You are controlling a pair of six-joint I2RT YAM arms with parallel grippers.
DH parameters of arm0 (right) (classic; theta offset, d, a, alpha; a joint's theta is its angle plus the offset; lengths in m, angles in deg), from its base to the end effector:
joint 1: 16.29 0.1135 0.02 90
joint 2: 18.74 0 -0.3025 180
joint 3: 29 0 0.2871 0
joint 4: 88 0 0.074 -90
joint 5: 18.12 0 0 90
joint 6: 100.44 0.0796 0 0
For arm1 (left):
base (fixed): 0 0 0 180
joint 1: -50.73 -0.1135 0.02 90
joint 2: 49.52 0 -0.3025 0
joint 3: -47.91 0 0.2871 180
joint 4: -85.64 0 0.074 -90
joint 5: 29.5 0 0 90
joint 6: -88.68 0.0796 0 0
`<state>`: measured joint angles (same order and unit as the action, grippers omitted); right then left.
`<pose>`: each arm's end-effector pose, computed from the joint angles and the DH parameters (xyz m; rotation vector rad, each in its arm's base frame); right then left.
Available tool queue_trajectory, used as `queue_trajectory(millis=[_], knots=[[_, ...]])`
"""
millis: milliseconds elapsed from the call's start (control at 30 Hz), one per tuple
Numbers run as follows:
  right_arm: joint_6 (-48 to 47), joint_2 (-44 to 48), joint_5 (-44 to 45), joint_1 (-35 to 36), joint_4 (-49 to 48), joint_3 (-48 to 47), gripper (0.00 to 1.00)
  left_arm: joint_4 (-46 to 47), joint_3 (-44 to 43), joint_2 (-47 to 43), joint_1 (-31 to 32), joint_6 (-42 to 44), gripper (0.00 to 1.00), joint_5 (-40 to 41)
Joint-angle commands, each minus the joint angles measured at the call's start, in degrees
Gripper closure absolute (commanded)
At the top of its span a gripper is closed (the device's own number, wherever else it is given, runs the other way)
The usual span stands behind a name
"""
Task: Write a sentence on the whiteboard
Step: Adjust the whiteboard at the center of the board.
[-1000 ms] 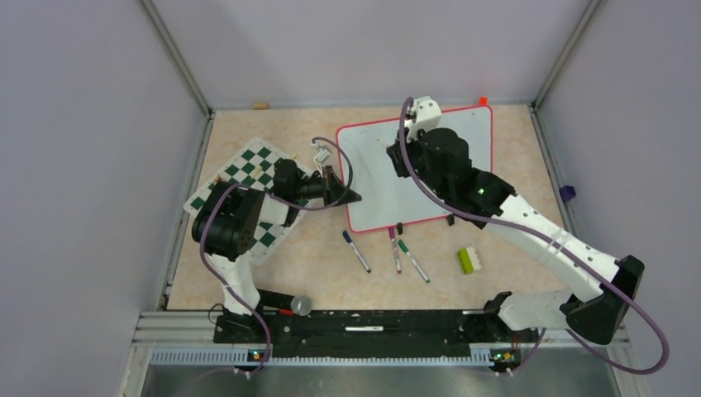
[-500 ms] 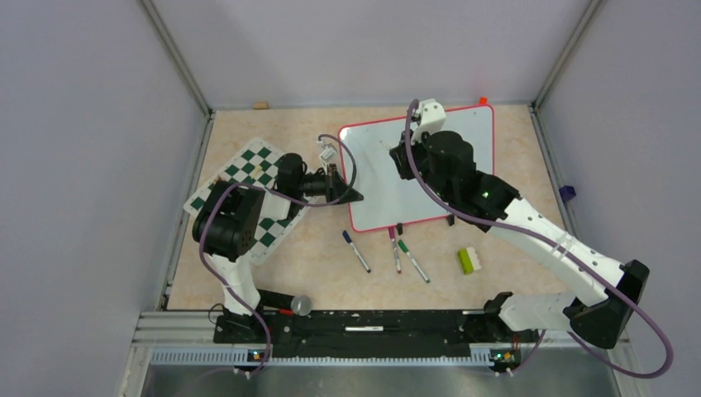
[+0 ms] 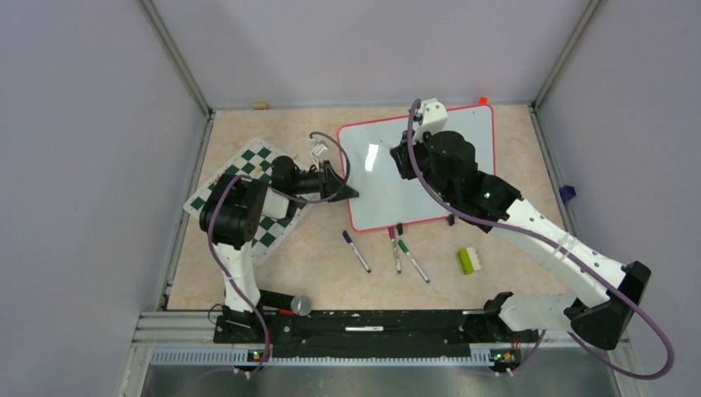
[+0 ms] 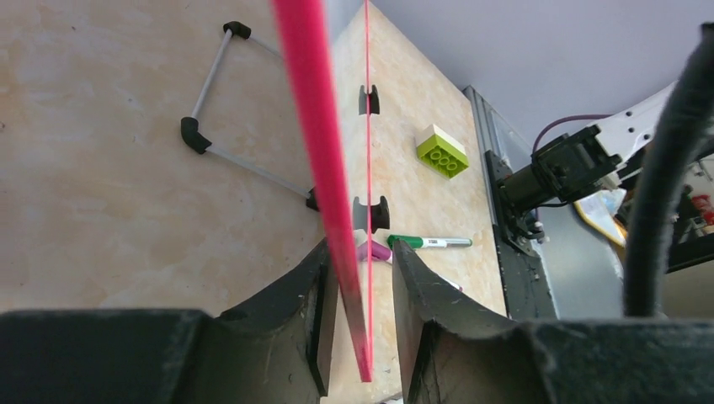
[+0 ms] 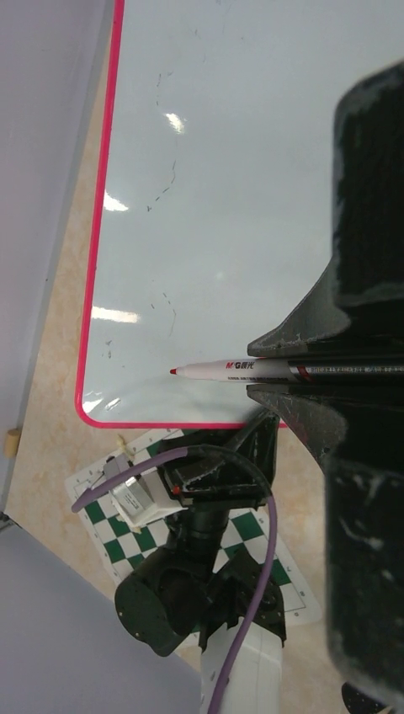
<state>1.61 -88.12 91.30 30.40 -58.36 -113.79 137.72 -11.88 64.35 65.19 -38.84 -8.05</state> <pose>0.2489 0.2254 0.4363 -0.3086 1.7985 0.4205 0.3823 -0.1751 0.1540 0.6890 1.7208 -1.6037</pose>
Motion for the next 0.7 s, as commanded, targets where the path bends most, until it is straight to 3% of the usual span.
queue_trajectory(millis=[0,100,200,367,533,667], knots=[[0.05,2.02,0.52,-0.40,-1.00,-0.58,1.00,20.45,-2.86,4.51,-1.78,-13.34,0.66,-3.84],[-0.08,2.01,0.48,-0.48,-0.95,-0.56,1.00,26.76,-4.20,6.72,-2.56,-19.09,0.69,-4.60],[-0.26,2.19,0.54,-0.60,-0.90,-0.54,1.00,26.40,-5.05,6.97,-2.68,-19.23,0.69,-4.66],[-0.45,2.06,0.47,-0.78,-0.91,-0.65,1.00,15.96,-5.02,3.98,-2.77,-10.63,0.55,-3.80],[-0.65,1.68,0.24,-0.83,-0.98,-0.59,1.00,0.19,-6.98,1.49,-2.77,1.10,0.58,-1.82],[-0.86,1.62,0.05,-1.02,-1.15,-0.63,1.00,-3.77,-9.18,1.93,-2.77,3.68,0.60,-1.62]])
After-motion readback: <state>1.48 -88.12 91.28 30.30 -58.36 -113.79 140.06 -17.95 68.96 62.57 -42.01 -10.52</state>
